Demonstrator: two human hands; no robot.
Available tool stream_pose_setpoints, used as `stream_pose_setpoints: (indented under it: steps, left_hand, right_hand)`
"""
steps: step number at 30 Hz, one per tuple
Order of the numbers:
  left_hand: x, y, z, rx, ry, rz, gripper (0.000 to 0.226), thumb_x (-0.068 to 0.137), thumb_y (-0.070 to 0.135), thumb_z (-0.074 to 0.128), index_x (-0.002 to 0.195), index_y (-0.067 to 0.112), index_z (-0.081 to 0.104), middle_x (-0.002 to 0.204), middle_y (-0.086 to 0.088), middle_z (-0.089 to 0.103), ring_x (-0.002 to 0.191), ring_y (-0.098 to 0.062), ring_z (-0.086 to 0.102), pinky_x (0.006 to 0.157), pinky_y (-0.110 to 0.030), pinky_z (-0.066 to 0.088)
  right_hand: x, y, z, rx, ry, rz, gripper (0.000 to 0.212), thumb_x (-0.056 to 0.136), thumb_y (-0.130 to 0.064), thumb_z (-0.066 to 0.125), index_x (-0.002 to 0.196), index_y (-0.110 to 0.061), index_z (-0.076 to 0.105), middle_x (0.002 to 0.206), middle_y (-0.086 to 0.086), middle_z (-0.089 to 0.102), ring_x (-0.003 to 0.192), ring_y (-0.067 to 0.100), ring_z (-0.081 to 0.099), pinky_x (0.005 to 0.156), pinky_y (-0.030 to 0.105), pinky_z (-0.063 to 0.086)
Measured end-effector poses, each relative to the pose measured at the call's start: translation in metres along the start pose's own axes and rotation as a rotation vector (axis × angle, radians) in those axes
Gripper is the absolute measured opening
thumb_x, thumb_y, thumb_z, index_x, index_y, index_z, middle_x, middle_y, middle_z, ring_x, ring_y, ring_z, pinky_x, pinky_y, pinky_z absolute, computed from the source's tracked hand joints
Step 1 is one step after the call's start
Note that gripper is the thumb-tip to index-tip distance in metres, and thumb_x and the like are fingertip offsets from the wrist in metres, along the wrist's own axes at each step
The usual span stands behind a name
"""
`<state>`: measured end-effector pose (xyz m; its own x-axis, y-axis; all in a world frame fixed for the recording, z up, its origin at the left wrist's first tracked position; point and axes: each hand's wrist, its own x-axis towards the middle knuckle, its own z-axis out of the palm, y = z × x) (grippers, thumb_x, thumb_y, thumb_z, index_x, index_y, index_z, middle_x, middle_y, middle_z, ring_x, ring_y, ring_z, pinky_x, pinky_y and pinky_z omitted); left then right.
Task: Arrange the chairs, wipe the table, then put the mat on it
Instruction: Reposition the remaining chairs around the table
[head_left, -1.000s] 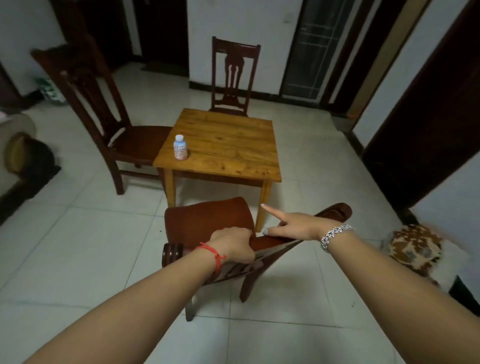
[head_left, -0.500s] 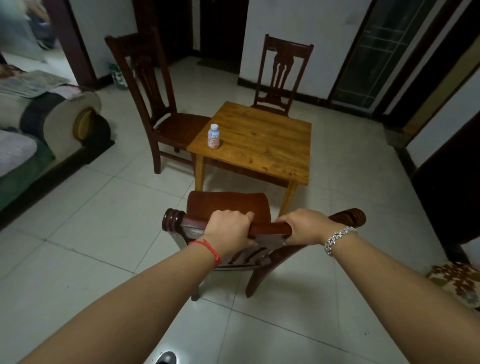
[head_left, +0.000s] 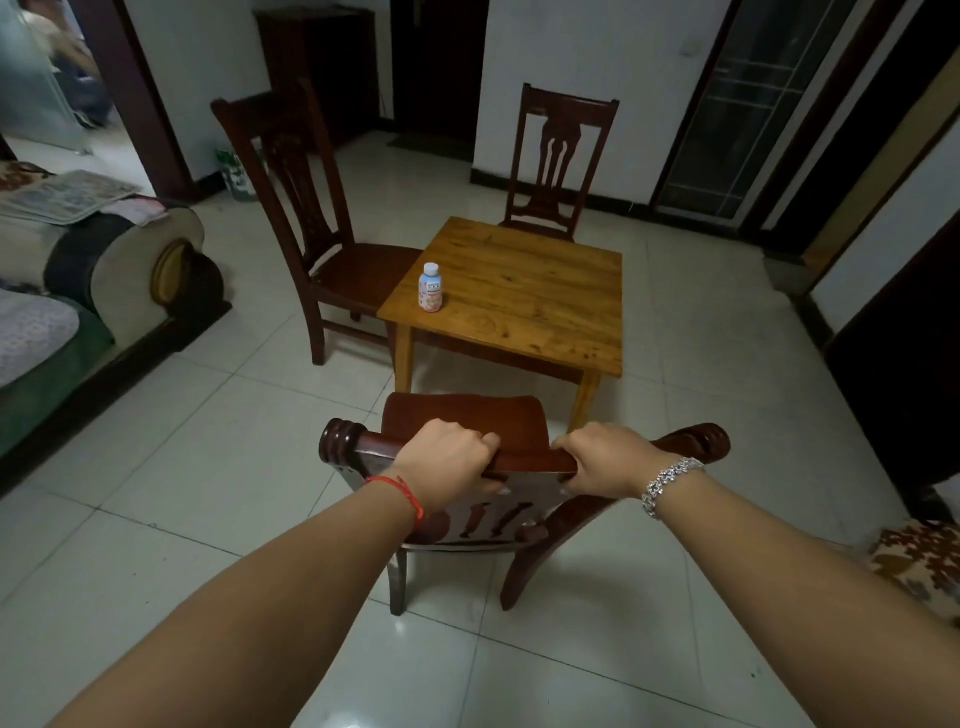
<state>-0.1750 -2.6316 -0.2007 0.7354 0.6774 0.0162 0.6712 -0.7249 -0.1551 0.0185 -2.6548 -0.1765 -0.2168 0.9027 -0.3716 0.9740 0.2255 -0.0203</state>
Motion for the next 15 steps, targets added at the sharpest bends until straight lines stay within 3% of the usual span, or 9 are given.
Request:
stream_pose_setpoints:
  steps: [8, 15]
  left_hand:
    - [-0.006, -0.058, 0.004, 0.068, -0.030, 0.102, 0.051, 0.090, 0.057, 0.038, 0.112, 0.011, 0.046, 0.098, -0.008, 0.063, 0.087, -0.027, 0.062, 0.066, -0.032, 0.040]
    - [0.003, -0.106, 0.005, 0.107, -0.046, 0.204, 0.051, 0.091, 0.056, 0.036, 0.114, 0.012, 0.045, 0.099, -0.008, 0.062, 0.086, -0.026, 0.061, 0.071, -0.034, 0.045]
  right_hand:
    - [0.026, -0.039, -0.009, 0.001, 0.002, 0.042, 0.054, 0.086, -0.035, 0.058, 0.135, -0.018, 0.042, 0.119, 0.006, 0.059, 0.109, 0.025, 0.055, 0.084, 0.034, 0.046]
    - [0.053, -0.062, -0.013, 0.050, 0.058, 0.101, 0.036, 0.084, -0.033, 0.059, 0.116, -0.017, 0.055, 0.104, 0.003, 0.064, 0.095, 0.024, 0.060, 0.077, 0.034, 0.049]
